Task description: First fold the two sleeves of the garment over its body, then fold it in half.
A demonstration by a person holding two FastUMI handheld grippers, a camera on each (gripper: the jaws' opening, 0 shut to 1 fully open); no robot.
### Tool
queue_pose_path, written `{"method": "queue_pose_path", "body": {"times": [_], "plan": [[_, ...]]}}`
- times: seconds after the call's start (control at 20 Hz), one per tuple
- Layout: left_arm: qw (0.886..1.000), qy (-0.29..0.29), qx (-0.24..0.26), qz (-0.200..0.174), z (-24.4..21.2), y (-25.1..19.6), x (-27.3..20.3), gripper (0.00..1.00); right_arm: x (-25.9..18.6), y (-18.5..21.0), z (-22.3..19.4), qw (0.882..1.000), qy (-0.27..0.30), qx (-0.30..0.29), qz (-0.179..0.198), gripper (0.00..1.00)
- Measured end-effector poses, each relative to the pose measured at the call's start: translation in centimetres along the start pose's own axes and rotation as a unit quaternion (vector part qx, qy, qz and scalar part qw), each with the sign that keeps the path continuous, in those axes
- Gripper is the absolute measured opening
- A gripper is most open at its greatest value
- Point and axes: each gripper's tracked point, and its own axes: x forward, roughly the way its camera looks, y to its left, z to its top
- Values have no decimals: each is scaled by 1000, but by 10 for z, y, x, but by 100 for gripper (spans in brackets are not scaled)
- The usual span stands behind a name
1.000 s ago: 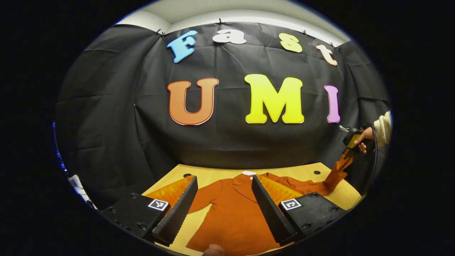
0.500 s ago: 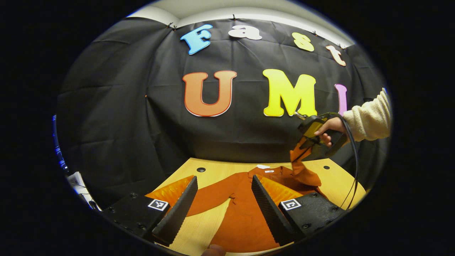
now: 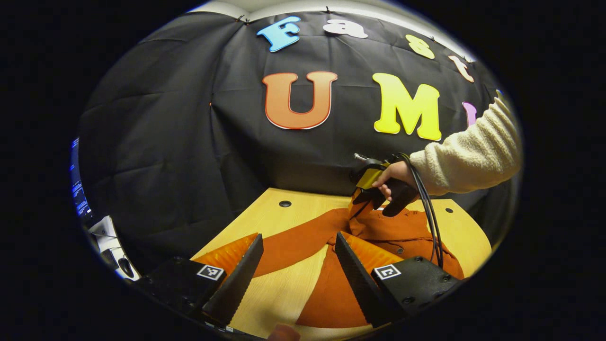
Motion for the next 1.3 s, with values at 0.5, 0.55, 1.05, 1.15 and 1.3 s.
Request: {"method": "queue_pose_path", "body": {"times": [0.5, 0.55, 1.05, 1.15, 1.3], "plan": [[1000, -1, 6, -5, -12, -7, -3, 99, 17, -12, -10, 999, 6, 52, -3, 49], [1000, -2, 3, 1, -12, -3, -6, 99, 14, -13, -12, 999, 1, 53, 0, 57], [993, 32, -19, 109, -49, 75, 3, 99, -89, -67, -50, 997, -71, -25, -6, 97], [989, 47, -33, 135, -63, 97, 16, 99, -109, -90, -64, 992, -99, -72, -22, 97], [979, 81, -66, 174, -83, 127, 37, 99, -149, -115, -100, 985, -137, -104, -27, 98]]}}
